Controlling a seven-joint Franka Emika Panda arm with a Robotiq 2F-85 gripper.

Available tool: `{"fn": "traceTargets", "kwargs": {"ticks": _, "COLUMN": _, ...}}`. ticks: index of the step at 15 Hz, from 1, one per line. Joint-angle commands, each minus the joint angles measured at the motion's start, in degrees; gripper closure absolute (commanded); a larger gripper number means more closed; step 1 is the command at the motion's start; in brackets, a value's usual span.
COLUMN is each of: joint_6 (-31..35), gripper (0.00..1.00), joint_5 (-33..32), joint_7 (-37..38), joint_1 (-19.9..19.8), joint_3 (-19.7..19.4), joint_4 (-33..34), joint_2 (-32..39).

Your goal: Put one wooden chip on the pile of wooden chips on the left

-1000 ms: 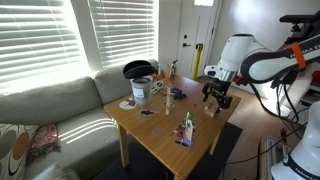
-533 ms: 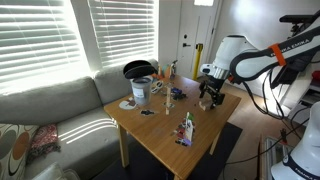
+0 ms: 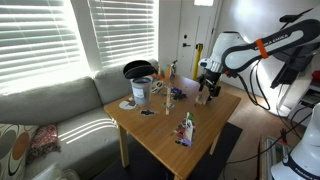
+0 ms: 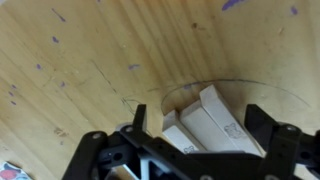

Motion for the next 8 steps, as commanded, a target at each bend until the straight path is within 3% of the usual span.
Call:
{"fn": "traceTargets", "kwargs": {"ticks": 1, "joint_6": -10.8, "gripper": 0.0, "joint_5": 4.3, "joint_7": -6.0, "joint_1": 1.8, "joint_3": 2.0, "joint_4": 0.6, "joint_2": -5.6}}
{"fn": "traceTargets", "kwargs": {"ticks": 5, "joint_6": -21.3, "gripper": 0.0, "joint_5": 1.4, "joint_7": -13.6, "joint_1": 3.3, "joint_3": 4.1, "joint_4": 0.3, "joint_2": -11.9}}
{"fn": "traceTargets", "kwargs": {"ticks": 8, "joint_6": -22.3, "gripper": 0.0, "joint_5": -3.1, "joint_7": -15.3, "joint_1": 2.6, "joint_3": 5.5, "joint_4": 0.1, "joint_2": -14.8}}
